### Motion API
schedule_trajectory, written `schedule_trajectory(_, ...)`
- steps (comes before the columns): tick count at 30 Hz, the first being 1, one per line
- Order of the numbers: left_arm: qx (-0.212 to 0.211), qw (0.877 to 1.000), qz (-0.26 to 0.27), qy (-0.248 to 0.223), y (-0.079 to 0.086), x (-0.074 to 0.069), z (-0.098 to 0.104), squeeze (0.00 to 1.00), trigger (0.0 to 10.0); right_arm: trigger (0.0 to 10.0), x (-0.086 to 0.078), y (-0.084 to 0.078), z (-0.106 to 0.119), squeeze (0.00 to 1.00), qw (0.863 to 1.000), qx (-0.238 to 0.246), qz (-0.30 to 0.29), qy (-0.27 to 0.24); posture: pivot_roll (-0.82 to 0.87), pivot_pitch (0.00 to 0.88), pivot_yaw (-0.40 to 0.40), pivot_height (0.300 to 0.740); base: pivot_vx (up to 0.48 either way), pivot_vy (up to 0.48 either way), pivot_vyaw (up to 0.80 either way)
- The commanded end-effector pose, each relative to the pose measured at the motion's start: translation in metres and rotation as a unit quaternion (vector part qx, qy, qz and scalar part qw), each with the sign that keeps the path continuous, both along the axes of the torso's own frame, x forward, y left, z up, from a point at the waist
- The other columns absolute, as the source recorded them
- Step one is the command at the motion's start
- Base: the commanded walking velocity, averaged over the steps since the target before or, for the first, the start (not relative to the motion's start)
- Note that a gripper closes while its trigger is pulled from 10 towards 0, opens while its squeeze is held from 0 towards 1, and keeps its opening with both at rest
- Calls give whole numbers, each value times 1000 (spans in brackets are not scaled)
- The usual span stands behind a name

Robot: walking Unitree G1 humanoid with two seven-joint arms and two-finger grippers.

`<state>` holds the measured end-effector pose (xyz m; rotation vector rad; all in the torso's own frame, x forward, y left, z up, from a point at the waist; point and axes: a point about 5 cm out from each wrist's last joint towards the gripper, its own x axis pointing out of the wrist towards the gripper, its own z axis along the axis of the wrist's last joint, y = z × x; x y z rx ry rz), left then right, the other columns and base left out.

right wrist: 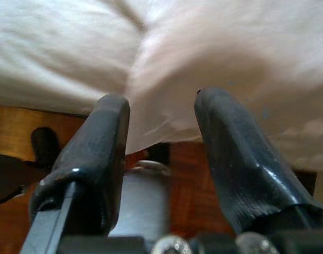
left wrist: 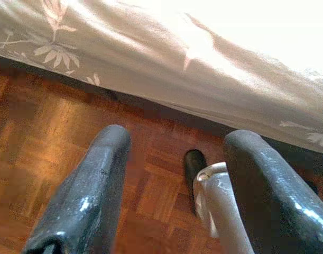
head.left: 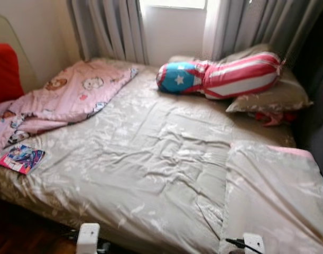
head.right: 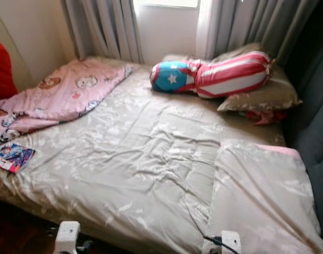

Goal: Clean up the room

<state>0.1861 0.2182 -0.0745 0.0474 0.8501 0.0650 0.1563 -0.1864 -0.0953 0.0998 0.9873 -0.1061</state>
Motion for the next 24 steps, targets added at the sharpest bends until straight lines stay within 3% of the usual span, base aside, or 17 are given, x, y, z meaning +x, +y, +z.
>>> schedule_trajectory(1, 3, 1000, 1, 11, 3, -2, -1, 0, 10000, 10000, 7, 6, 2, 0, 1000, 0, 6, -7, 6, 0, -51, 740, 0, 394, 0)
schedule_trajectory(5, 3, 1000, 1, 12, 4, -3, -1, 0, 10000, 10000, 5, 16, 0, 0, 1000, 3, 9, -4, 7, 0, -51, 740, 0, 392, 0)
schedule_trajectory(12, 4, 1000, 3, 16, 7, -5, -2, 0, 10000, 10000, 3, 17, -1, 0, 1000, 2, 10, -2, 7, 0, -52, 740, 0, 394, 0)
schedule_trajectory(24, 5, 1000, 7, 26, 13, -14, -4, 0, 10000, 10000, -6, -20, 1, 0, 1000, -13, -4, 0, 7, 0, -50, 740, 0, 398, 0)
